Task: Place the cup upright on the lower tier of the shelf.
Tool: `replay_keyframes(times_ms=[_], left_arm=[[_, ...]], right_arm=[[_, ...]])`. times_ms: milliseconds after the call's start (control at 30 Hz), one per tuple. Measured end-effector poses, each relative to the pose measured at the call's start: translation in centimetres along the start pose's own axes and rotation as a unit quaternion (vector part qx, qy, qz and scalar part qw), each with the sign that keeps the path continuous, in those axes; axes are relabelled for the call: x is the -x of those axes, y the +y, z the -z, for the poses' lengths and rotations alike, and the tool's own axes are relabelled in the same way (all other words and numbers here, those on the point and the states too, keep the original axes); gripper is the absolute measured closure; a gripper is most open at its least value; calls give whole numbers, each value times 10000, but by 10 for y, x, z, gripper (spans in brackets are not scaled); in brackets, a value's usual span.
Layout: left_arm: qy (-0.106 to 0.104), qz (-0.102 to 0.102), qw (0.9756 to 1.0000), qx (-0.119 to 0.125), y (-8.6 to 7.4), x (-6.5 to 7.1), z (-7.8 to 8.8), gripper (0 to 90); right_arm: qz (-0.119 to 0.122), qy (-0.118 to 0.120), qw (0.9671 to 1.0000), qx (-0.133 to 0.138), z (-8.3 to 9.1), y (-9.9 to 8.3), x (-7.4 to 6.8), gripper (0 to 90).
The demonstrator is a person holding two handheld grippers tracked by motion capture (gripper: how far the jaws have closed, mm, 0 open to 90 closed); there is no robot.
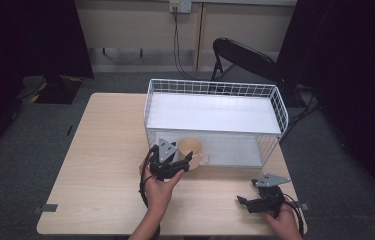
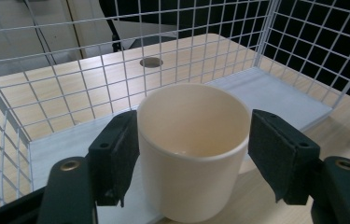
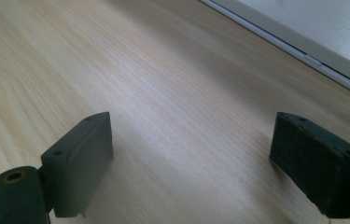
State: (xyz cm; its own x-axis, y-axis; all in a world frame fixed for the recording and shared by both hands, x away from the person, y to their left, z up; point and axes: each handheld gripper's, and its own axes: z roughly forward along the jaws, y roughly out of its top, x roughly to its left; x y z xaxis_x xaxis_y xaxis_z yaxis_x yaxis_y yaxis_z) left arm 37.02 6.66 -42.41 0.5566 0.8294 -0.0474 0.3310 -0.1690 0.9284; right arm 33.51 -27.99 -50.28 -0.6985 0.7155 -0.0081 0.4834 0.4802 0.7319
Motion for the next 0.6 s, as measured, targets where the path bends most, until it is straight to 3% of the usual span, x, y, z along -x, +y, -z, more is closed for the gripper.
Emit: replay_keyframes(times_ms=[267, 600], left_arm=[[-24, -117, 9998, -162, -8, 8, -2, 305], [72, -37, 9993, -353, -16, 4, -14, 314]], right_arm=[[1, -1, 10000, 1, 0, 0, 0, 125], [-2, -2, 10000, 1, 0, 0, 0, 125]])
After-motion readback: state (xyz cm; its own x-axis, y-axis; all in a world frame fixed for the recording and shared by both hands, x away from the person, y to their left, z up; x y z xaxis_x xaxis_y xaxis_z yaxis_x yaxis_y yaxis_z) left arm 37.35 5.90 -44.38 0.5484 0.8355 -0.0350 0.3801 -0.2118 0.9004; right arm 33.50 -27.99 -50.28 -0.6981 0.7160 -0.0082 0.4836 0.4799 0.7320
